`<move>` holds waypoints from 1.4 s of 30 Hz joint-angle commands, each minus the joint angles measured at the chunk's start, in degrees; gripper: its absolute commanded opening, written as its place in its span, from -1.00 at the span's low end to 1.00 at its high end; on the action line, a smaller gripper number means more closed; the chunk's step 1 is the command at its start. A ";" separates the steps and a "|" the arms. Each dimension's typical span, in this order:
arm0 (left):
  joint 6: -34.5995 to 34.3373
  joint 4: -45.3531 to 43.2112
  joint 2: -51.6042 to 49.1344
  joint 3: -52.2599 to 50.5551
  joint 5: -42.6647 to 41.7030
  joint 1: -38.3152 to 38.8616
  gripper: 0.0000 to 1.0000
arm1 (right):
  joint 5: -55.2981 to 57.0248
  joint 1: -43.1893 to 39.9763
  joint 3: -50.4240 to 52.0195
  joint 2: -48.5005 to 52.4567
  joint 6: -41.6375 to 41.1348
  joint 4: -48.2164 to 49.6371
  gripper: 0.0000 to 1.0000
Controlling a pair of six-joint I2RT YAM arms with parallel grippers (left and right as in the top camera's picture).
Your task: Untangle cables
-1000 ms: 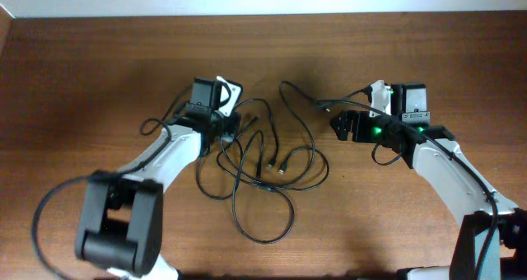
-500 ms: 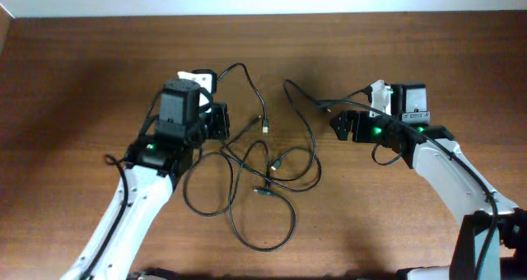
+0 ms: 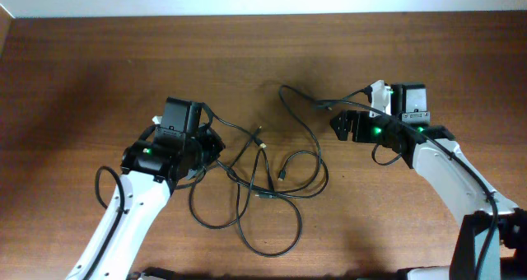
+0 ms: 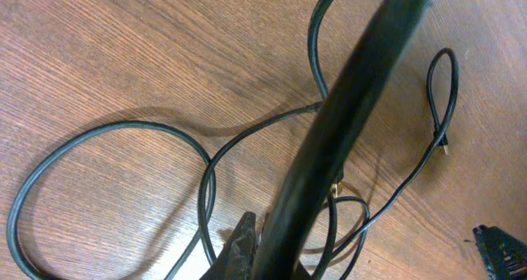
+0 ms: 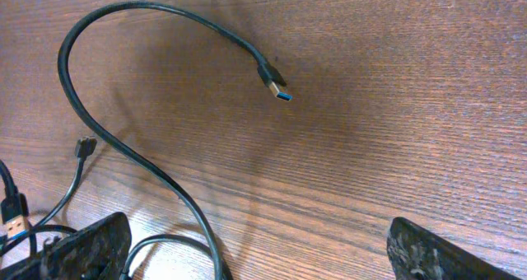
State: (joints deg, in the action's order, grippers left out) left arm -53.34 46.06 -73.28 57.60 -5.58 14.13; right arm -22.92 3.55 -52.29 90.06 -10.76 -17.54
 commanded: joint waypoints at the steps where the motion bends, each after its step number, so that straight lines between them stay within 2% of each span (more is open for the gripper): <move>1: -2.34 -0.07 0.66 -0.57 0.94 0.13 -1.00 | 0.52 -0.20 0.00 -0.20 -0.44 0.17 0.97; 21: -2.36 -0.13 0.66 -0.57 3.02 0.13 -1.00 | 0.50 -0.20 0.00 -0.20 -0.46 0.39 0.97; 24: -2.34 -0.17 0.66 -0.57 3.06 0.13 -1.00 | -13.38 -0.15 0.00 -0.20 -0.72 -7.96 0.97; 25: -2.34 -0.15 0.66 -0.57 3.06 0.13 -1.00 | -23.41 -0.15 0.00 -0.20 -0.72 -12.09 0.97; 27: -1.70 -0.13 0.66 -0.57 2.99 0.13 -1.00 | -34.18 -0.15 0.00 -0.22 -0.70 -12.00 0.97; 30: 5.60 -0.15 0.66 -0.57 2.80 0.13 -1.00 | -40.76 -0.57 -0.98 -0.35 -0.72 -7.61 0.98; 31: 7.06 -0.13 0.66 -0.57 2.78 0.13 -1.00 | -40.72 -1.22 -2.01 -0.81 -1.29 -8.57 0.98; 33: 12.33 -0.20 0.66 -0.57 1.95 0.13 -1.00 | -34.91 -5.51 -7.08 -6.25 -1.31 -17.18 0.98; 36: 13.16 -0.61 0.66 -0.57 1.92 0.13 -1.00 | -30.93 -7.28 -8.07 -19.50 -1.07 -22.69 0.98; 39: 13.18 -0.59 0.66 -0.57 1.90 0.13 -1.00 | -30.42 -7.28 -8.04 -26.18 -1.11 -25.29 0.97; 40: 16.65 -1.66 0.66 -0.57 -0.11 0.13 -1.00 | -30.38 -7.28 -8.04 -26.64 -1.09 -25.00 0.97; 42: 29.57 -6.93 0.66 -0.57 -11.52 0.13 -1.00 | -30.40 -7.26 -8.04 -25.83 -2.25 -22.58 0.97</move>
State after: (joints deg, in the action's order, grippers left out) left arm -37.23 43.00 -73.28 57.08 -5.82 14.13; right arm -53.89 -3.36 -59.46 63.72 -12.16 -41.12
